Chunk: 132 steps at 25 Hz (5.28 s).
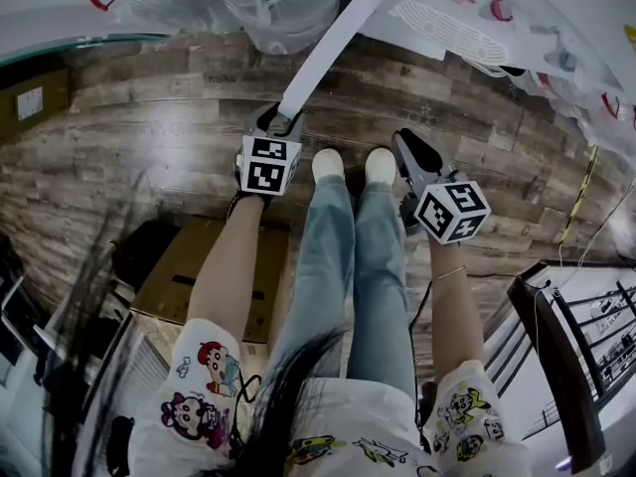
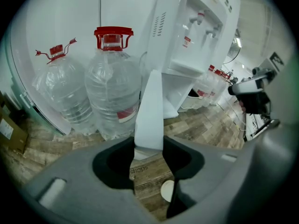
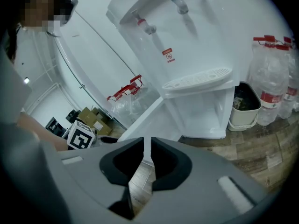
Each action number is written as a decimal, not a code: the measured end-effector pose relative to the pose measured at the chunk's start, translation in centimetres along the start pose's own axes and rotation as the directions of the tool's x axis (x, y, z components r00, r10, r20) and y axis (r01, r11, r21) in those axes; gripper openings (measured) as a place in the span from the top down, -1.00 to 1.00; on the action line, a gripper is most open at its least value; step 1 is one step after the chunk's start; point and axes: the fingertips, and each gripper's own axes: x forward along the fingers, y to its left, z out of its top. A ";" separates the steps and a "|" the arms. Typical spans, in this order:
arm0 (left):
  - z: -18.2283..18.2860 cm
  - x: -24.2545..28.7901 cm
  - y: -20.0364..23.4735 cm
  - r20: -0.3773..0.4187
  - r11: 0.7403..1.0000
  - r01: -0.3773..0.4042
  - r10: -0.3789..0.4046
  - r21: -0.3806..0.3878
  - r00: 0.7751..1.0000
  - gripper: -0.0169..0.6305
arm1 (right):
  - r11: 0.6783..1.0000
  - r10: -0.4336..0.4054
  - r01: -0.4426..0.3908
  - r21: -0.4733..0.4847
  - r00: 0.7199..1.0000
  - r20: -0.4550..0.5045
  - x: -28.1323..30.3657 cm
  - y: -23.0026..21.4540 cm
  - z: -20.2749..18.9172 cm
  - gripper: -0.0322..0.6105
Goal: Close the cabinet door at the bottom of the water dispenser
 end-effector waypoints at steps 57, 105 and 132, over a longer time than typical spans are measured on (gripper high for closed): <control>7.8 11.4 -27.6 -0.187 0.993 -0.015 -0.008 -0.121 0.982 0.35 | 0.939 -0.215 0.164 0.304 0.966 0.144 -17.7 -22.6 -1.7 0.87; 21.1 22.3 -32.3 -0.093 0.973 0.042 -0.022 0.228 0.995 0.32 | 0.881 -0.296 0.186 0.435 0.934 0.200 -20.6 -30.4 -1.8 0.87; 26.4 5.0 -36.2 0.046 0.964 0.183 -0.196 0.194 0.980 0.32 | 0.911 -0.361 0.256 0.322 0.875 0.324 -29.8 -20.9 8.5 0.87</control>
